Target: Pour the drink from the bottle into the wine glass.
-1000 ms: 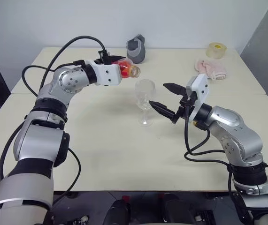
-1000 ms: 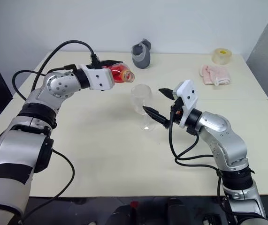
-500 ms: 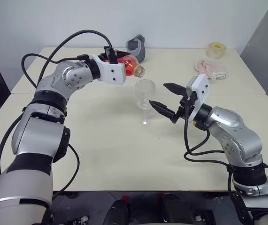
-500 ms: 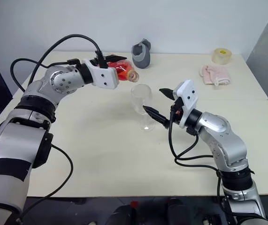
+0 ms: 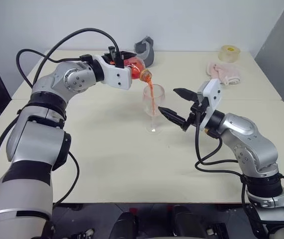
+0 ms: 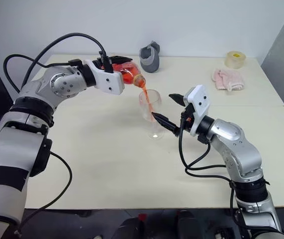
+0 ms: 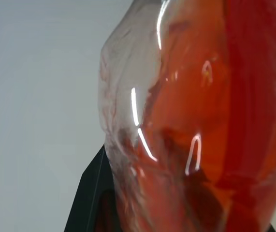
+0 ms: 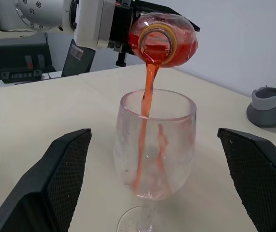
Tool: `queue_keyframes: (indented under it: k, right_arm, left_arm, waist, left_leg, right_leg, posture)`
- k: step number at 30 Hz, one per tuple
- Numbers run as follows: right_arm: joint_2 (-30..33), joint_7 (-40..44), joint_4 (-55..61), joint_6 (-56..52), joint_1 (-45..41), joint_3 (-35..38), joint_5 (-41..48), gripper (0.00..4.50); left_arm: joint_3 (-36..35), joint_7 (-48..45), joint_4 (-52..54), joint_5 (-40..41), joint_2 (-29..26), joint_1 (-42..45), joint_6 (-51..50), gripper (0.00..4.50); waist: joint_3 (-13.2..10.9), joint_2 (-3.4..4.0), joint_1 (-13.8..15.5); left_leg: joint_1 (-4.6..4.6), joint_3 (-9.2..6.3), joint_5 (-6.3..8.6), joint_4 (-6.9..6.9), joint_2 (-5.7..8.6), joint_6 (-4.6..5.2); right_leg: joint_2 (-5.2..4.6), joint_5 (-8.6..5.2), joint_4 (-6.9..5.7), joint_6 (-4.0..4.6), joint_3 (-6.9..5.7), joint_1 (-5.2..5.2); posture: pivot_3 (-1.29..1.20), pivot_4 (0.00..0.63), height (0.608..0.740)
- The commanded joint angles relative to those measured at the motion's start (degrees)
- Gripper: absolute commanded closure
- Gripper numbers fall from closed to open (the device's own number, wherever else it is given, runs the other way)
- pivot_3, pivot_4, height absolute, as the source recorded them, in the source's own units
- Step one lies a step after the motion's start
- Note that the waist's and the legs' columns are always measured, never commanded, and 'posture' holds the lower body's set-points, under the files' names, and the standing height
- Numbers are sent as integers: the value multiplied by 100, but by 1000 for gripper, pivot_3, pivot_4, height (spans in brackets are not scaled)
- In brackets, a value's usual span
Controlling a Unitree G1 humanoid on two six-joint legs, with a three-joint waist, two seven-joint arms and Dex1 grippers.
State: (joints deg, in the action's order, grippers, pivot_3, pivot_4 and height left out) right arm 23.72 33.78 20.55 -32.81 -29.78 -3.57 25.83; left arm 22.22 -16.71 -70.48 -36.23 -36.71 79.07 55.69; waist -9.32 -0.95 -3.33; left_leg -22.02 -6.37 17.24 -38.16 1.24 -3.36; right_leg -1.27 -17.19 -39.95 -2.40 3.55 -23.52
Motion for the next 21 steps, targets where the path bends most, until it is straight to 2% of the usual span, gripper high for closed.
queue_keyframes:
  k: [1, 21]
  right_arm:
    - [-19, 6, 127, 156, -31, 71, -21, 0]
    - [9, 29, 68, 195, -5, 79, -40, 0]
  left_arm:
    - [-6, 207, 12, 0, -106, 263, 94, 3241]
    - [205, 520, -100, -300, -202, 409, 158, 3241]
  waist:
    - [0, 0, 0]
    - [0, 0, -1]
  left_leg:
    - [0, 0, 0, 0, 0, 0]
    - [0, 2, 0, 0, 0, 1]
  right_leg:
    - [0, 0, 0, 0, 0, 0]
    - [0, 0, -1, 0, 0, -1]
  posture:
    - [0, 150, 740]
    - [0, 150, 740]
